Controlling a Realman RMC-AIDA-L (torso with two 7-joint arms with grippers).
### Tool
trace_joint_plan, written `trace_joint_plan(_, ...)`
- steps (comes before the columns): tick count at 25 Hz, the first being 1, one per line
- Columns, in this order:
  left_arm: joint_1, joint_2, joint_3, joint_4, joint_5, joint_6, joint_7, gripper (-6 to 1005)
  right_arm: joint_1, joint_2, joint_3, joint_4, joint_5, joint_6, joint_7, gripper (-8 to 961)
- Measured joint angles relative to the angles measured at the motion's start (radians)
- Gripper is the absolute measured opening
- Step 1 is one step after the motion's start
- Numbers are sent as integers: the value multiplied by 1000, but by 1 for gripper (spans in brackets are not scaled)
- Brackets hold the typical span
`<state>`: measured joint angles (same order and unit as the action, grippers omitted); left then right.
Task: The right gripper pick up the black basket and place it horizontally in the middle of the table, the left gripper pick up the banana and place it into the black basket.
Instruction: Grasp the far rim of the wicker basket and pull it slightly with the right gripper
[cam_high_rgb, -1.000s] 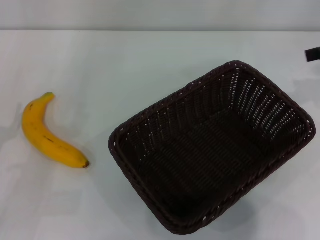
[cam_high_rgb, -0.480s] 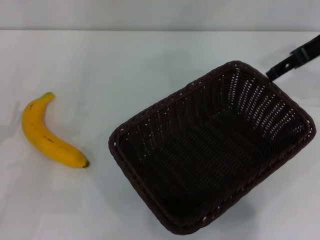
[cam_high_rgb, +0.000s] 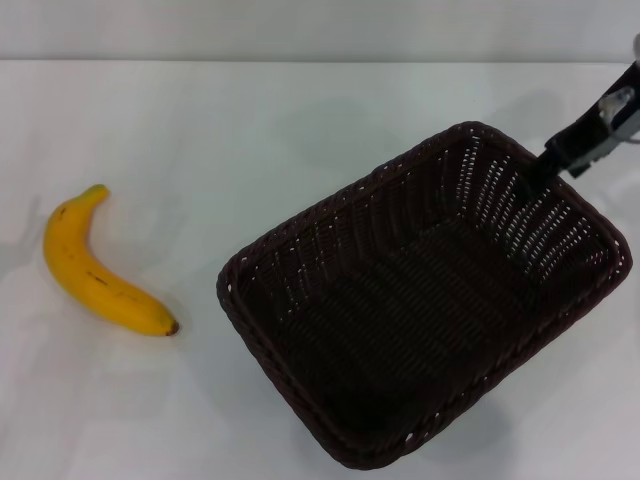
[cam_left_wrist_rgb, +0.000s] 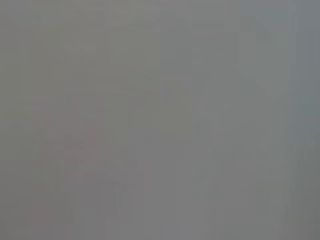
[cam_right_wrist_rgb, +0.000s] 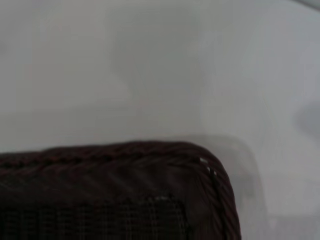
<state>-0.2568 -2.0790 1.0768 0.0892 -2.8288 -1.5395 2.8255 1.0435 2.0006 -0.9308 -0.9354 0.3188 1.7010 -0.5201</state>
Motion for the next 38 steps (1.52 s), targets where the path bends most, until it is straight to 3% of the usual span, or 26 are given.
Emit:
trace_joint_plan(6, -3, 3, -1, 21, 0, 5, 0, 883, 40, 1, -69, 98, -19, -32, 37, 850)
trace_joint_plan(14, -6, 4, -8, 25, 0, 7, 0, 882, 48, 11, -144, 123, -21, -57, 52, 838)
trace_joint_plan(25, -5, 5, -28, 41, -1, 17, 0, 881, 46, 12, -192, 109, -15, -84, 102, 391)
trace_joint_plan(33, -11, 5, -31, 77, 3, 32, 0, 880, 24, 10, -176, 79, -14, -89, 161, 240)
trace_joint_plan(38, -19, 9, -58, 90, 2, 33, 0, 879, -20, 10, -98, 4, -9, -87, 261, 182)
